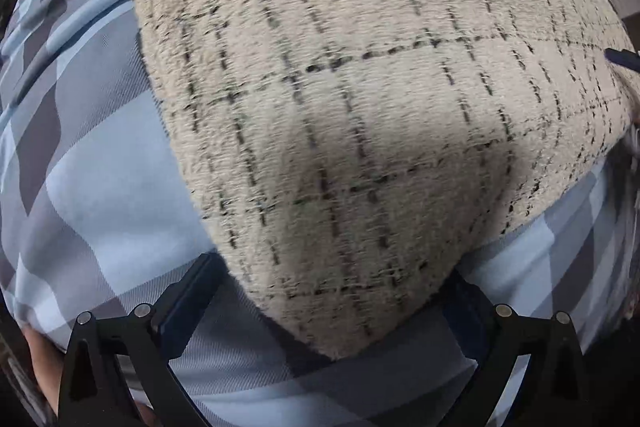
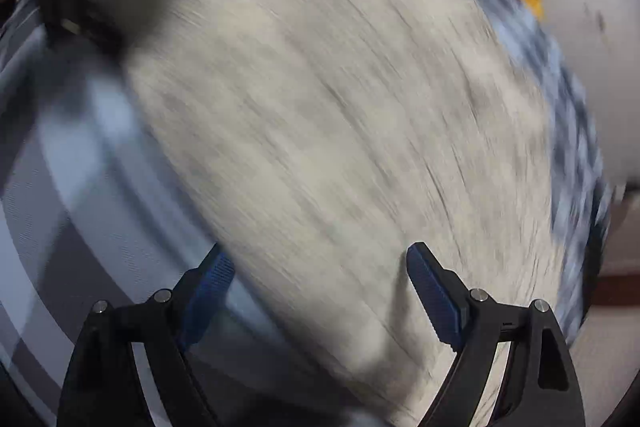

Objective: Fold small clothes

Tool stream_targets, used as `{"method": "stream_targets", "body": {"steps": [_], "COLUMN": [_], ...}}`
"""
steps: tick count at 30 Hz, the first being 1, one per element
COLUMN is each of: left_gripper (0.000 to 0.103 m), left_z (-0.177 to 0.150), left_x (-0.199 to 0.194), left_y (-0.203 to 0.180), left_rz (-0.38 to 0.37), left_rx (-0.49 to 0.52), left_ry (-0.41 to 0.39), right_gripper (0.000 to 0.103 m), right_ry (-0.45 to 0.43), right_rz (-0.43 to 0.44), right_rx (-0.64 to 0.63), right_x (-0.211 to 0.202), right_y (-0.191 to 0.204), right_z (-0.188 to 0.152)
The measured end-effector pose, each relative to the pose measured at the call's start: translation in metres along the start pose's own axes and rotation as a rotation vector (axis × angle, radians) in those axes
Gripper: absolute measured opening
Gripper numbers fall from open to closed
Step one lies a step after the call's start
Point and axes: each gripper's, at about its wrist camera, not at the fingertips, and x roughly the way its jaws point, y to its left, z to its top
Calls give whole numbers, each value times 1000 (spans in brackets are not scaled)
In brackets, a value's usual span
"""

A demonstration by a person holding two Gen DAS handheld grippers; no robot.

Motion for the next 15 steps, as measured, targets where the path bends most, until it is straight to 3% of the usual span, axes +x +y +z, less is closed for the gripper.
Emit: {"method": "stream_targets", "body": {"steps": [2,5,7,9,12,15], "left_gripper": [103,103,103,103,103,103], "left_z": [13,15,27,23,37,40], "left_x": [2,7,6,2,-18,-49], "left_y": [10,33,36,54,72,84], "left_rz": [2,30,65,93,72,115], "left_rx": [-6,-12,-37,-72,-126,-115], "left_ry": [10,45,82,118,112,61], "right_gripper": [85,85,87,87,87,88], "right_ry": [113,249,293,302,259,191], "right_rz": [-34,-8,93,132,215,445], "right_rx": [95,248,375,469,527,597], "right_x": [17,29,24,13,-3,-18], "right_y": [-50,-119,-157,-178,-194,-209], "right_z": [-38,-96,-128,-146,-146,-125]}}
